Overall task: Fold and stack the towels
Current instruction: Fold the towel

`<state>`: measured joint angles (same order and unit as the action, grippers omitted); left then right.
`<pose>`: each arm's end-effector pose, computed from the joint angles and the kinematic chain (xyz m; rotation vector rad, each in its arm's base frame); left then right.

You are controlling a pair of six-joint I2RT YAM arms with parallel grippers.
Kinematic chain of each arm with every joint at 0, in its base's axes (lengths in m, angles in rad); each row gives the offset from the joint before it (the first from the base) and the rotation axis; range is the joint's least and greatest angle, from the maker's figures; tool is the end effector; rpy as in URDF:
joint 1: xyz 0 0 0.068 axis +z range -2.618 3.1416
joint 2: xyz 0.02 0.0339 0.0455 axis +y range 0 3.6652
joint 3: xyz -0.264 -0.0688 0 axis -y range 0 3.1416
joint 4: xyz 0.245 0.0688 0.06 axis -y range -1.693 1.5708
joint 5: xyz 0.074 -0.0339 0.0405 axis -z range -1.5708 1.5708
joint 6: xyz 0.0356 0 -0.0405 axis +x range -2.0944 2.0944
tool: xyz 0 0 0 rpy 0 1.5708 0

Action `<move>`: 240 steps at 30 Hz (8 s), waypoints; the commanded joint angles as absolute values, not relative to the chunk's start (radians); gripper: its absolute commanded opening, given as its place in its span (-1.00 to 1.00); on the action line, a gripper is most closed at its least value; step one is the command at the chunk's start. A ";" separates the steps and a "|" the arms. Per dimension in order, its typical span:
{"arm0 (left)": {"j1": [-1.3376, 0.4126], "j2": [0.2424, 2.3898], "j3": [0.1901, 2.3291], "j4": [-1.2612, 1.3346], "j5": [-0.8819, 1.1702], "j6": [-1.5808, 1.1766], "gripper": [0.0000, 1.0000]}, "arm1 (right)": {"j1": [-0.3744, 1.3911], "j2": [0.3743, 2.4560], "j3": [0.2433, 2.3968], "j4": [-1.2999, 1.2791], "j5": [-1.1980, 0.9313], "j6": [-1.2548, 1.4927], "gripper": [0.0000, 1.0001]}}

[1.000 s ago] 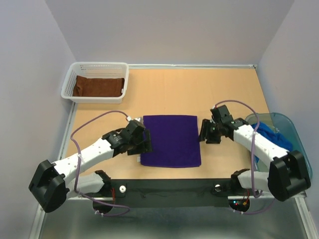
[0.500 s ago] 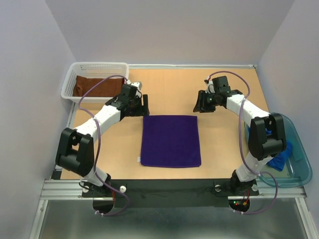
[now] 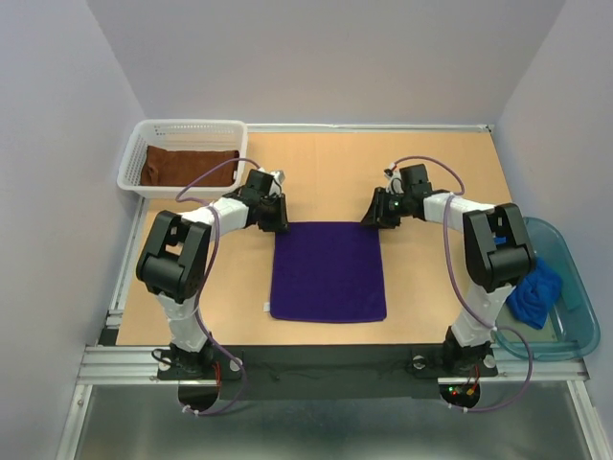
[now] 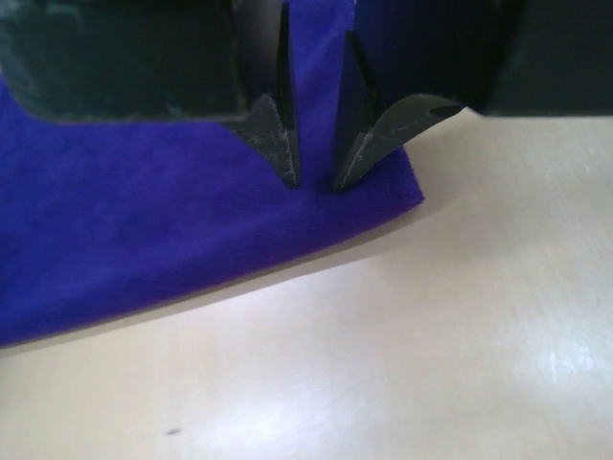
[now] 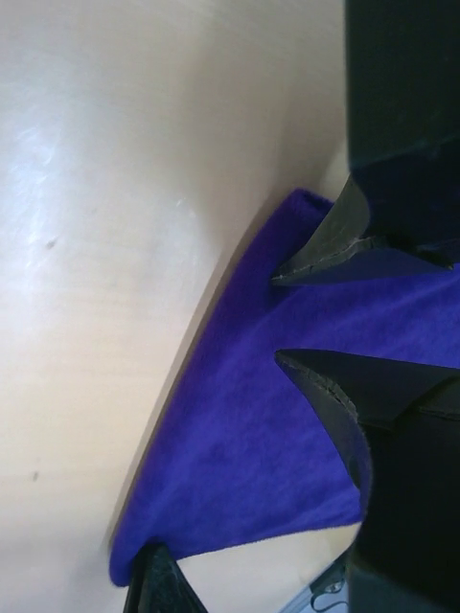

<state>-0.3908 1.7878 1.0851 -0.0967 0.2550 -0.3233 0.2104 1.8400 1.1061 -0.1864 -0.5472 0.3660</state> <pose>0.3462 -0.1524 0.1810 0.2084 2.4236 -0.6365 0.3634 0.0965 0.1654 -0.0419 2.5312 0.9197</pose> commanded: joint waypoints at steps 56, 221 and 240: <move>-0.301 1.786 1.138 -0.124 0.311 0.187 0.72 | 0.140 2.152 1.393 -0.580 -0.670 -0.302 -0.18; -0.439 1.321 0.767 -0.114 0.223 -0.311 -1.00 | 0.172 1.503 1.066 -0.353 -0.204 0.046 -0.99; -0.511 1.295 0.675 -0.117 0.140 -0.408 -1.00 | 0.172 1.468 0.965 -0.353 -0.241 0.144 -0.98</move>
<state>-0.4973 1.2987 0.7170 -0.0792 0.1936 -0.3790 0.1852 1.4921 1.0218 -0.3779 -0.2787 0.1081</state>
